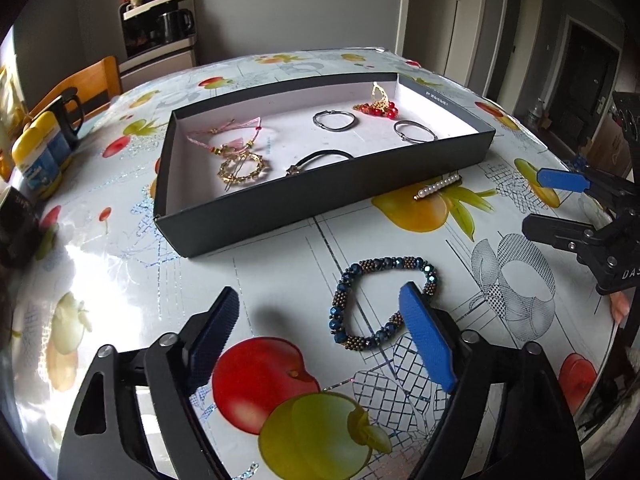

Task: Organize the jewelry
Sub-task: 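Grasp the dark blue beaded bracelet with the left tool, then grasp the pearl hair pin with the right tool while the left tool holds the bracelet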

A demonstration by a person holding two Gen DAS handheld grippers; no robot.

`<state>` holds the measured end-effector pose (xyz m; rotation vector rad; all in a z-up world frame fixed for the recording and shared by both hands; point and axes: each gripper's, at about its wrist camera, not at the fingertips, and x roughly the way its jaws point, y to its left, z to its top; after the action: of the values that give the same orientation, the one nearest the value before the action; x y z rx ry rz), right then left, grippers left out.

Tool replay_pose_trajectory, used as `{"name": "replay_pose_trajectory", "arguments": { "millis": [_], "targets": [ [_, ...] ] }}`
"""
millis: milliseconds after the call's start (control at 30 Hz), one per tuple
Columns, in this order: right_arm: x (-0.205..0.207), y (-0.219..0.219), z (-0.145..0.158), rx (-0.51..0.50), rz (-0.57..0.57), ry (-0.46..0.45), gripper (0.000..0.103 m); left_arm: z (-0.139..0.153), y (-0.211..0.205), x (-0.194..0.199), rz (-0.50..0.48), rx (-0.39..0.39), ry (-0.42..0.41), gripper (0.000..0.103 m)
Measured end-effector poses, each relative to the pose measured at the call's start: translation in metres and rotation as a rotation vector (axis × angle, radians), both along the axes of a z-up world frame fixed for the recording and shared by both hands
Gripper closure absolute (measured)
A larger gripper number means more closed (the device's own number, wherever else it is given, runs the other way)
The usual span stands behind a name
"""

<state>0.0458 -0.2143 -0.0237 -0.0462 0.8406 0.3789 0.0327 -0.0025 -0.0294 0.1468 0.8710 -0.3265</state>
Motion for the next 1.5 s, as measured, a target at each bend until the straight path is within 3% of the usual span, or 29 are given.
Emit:
{"name": "replay_pose_trajectory", "arguments": {
  "millis": [167, 367, 400, 567, 633, 833, 1133, 1400, 1500],
  "targets": [
    [0.008, 0.017, 0.004, 0.01, 0.006, -0.012, 0.005, -0.001, -0.004, -0.002, -0.033, 0.002, 0.004, 0.035],
    [0.019, 0.032, 0.003, -0.001, 0.046, -0.024, 0.006, -0.003, -0.007, -0.002, -0.061, 0.036, 0.004, 0.057],
    [0.021, 0.035, 0.003, -0.006, 0.067, -0.028, 0.007, -0.003, -0.007, -0.003, -0.071, 0.042, 0.0, 0.065],
    [0.032, 0.043, -0.005, -0.067, 0.156, 0.002, 0.035, -0.002, 0.002, -0.005, -0.076, 0.034, 0.001, 0.088],
    [0.034, 0.047, -0.007, -0.076, 0.195, 0.012, 0.039, -0.002, 0.006, -0.006, -0.068, 0.018, 0.003, 0.093],
    [0.039, 0.053, -0.008, -0.105, 0.259, -0.014, 0.045, -0.002, 0.009, -0.006, -0.064, -0.001, 0.01, 0.096],
    [0.043, 0.062, -0.01, -0.119, 0.332, -0.003, 0.045, -0.002, 0.01, -0.006, -0.068, -0.009, 0.015, 0.096],
    [0.037, 0.064, -0.011, -0.122, 0.394, 0.083, 0.045, -0.001, 0.011, -0.005, -0.072, -0.019, 0.019, 0.096],
    [0.032, 0.064, -0.011, -0.139, 0.41, 0.081, 0.052, -0.001, 0.01, -0.006, -0.076, -0.022, 0.02, 0.096]
  ]
}}
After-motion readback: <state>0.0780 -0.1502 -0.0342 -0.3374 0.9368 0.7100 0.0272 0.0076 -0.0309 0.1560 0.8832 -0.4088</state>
